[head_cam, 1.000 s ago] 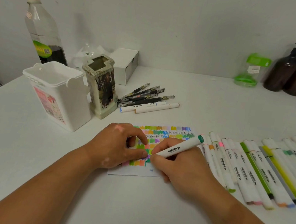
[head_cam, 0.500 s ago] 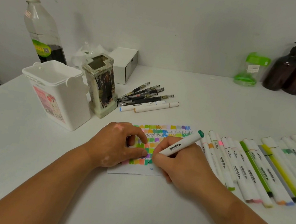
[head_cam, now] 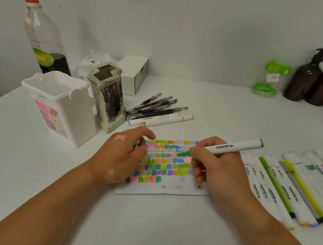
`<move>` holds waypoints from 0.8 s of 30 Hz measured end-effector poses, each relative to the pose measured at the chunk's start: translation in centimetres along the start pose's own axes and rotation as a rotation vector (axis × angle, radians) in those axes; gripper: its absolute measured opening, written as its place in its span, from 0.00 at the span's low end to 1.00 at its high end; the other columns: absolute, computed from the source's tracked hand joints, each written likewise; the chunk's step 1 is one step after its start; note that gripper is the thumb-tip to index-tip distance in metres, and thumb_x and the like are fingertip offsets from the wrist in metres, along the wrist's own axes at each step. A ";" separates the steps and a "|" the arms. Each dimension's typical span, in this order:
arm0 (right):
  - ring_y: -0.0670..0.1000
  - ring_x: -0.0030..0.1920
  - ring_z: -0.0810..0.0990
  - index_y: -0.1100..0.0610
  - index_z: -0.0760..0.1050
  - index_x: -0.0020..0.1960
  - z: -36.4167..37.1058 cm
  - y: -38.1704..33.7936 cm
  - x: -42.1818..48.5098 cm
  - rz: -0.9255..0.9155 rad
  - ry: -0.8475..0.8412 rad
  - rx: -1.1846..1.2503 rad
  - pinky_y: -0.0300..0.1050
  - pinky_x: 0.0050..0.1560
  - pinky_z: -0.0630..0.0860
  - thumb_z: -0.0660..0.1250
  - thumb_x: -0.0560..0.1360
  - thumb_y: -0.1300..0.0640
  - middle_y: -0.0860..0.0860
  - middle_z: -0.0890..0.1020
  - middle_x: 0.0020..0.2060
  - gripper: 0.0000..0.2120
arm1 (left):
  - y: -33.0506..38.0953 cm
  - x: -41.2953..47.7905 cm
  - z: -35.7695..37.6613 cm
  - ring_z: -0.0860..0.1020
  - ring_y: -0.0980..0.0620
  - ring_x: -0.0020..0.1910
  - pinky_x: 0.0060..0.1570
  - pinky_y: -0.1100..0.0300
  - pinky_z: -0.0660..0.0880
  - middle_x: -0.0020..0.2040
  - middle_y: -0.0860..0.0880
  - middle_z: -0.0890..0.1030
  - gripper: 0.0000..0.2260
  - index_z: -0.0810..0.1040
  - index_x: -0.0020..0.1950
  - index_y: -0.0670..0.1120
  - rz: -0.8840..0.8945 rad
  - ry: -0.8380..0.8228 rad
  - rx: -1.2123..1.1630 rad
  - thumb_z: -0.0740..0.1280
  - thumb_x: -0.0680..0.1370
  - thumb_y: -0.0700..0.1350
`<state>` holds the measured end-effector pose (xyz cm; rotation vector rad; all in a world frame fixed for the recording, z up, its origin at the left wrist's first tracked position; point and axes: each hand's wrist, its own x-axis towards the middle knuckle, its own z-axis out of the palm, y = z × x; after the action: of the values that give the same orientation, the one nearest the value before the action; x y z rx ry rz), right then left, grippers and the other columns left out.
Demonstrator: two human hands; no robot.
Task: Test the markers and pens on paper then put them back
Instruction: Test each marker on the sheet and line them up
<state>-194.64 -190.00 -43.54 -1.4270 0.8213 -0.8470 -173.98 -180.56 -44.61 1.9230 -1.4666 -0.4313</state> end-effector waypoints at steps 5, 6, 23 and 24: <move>0.49 0.26 0.76 0.52 0.81 0.39 -0.4 0.1 0.2 -0.058 -0.011 0.037 0.40 0.25 0.73 0.75 0.75 0.59 0.52 0.79 0.26 0.07 | 0.3 -0.3 -0.1 0.75 0.62 0.52 0.47 0.69 0.75 0.49 0.64 0.77 0.17 0.72 0.59 0.61 0.039 0.043 -0.083 0.54 0.85 0.38; 0.49 0.26 0.76 0.52 0.82 0.40 -0.4 0.1 0.2 -0.065 -0.017 0.046 0.39 0.26 0.73 0.75 0.75 0.59 0.52 0.79 0.27 0.07 | 0.4 -0.3 0.1 0.75 0.64 0.53 0.46 0.72 0.74 0.51 0.66 0.77 0.17 0.71 0.61 0.61 0.060 0.045 -0.063 0.55 0.85 0.39; 0.51 0.32 0.81 0.51 0.83 0.43 -0.3 -0.1 -0.1 -0.113 -0.139 0.106 0.42 0.32 0.77 0.73 0.70 0.55 0.55 0.85 0.35 0.02 | 0.3 -0.3 0.3 0.84 0.58 0.49 0.48 0.64 0.81 0.48 0.61 0.85 0.14 0.86 0.51 0.57 0.010 0.059 -0.304 0.75 0.66 0.52; 0.51 0.32 0.81 0.51 0.83 0.43 -0.3 0.0 -0.1 -0.116 -0.149 0.095 0.42 0.32 0.78 0.73 0.70 0.55 0.55 0.85 0.34 0.03 | 0.3 -0.3 0.3 0.84 0.57 0.49 0.48 0.63 0.82 0.48 0.60 0.85 0.14 0.86 0.52 0.58 0.028 0.045 -0.302 0.75 0.67 0.52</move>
<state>-194.93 -190.10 -43.50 -1.4455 0.5830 -0.8444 -174.47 -180.43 -44.60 1.6610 -1.3150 -0.5589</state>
